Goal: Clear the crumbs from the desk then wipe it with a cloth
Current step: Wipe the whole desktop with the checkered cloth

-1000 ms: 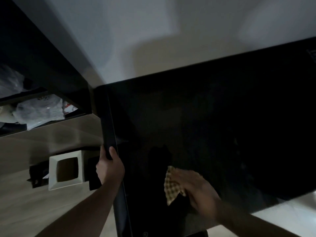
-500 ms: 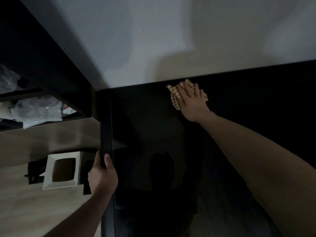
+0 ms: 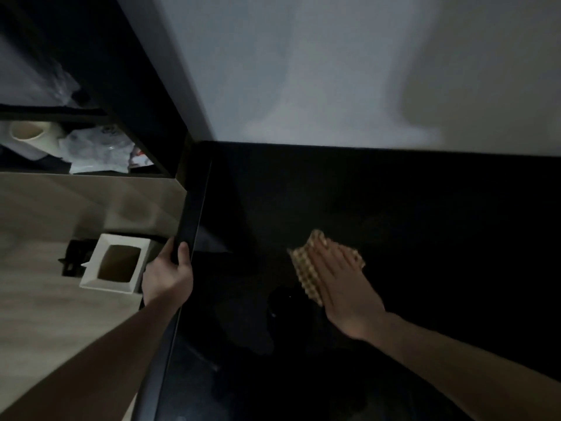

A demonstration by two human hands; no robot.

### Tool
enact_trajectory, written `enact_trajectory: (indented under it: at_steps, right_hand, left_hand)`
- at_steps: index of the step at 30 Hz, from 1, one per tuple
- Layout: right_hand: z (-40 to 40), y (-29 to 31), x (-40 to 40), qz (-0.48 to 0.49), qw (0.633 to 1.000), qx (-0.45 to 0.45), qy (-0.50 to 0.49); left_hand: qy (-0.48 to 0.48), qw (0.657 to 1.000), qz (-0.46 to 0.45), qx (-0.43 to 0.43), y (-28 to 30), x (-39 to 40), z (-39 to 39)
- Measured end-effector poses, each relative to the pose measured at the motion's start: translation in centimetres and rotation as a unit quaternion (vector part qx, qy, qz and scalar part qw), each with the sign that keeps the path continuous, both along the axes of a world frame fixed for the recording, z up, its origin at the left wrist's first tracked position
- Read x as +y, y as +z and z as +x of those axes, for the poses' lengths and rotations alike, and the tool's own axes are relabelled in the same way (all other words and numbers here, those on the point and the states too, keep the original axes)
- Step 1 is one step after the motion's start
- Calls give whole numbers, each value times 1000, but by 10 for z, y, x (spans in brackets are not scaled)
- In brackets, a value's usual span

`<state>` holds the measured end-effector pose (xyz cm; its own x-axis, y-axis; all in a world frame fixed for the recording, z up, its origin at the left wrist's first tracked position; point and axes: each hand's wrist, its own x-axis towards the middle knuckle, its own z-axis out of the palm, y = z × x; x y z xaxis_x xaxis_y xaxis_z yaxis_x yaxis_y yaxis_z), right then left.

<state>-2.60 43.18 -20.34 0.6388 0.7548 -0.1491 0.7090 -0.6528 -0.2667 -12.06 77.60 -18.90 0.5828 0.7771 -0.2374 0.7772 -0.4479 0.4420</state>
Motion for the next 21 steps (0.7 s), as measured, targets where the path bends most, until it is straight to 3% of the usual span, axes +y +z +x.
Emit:
enact_trajectory:
  at_steps: [4, 6, 8, 11, 14, 18, 21]
  right_hand:
    - [-87, 6, -37, 17, 996, 45, 77]
    - [-103, 2, -57, 46, 989, 104, 90]
    - [-99, -3, -68, 88, 988, 100, 81]
    - [-56, 2, -60, 181, 977, 104, -35]
    - [22, 7, -38, 229, 968, 22, -101]
    - [123, 9, -18, 197, 967, -76, -146]
    - [164, 16, -4, 125, 968, -29, -217]
  left_hand:
    - [-8, 1000, 22, 9, 4, -6, -1]
    - [-14, 1000, 27, 5, 5, -7, -2]
    - [-22, 999, 35, 2, 6, -8, -2]
    - [-33, 998, 62, -1, 4, -9, -2]
    - [-38, 994, 98, 1, 0, -9, -4]
    - [-42, 995, 95, -12, -4, -19, -7]
    - [6, 998, 61, -9, -7, -29, -16]
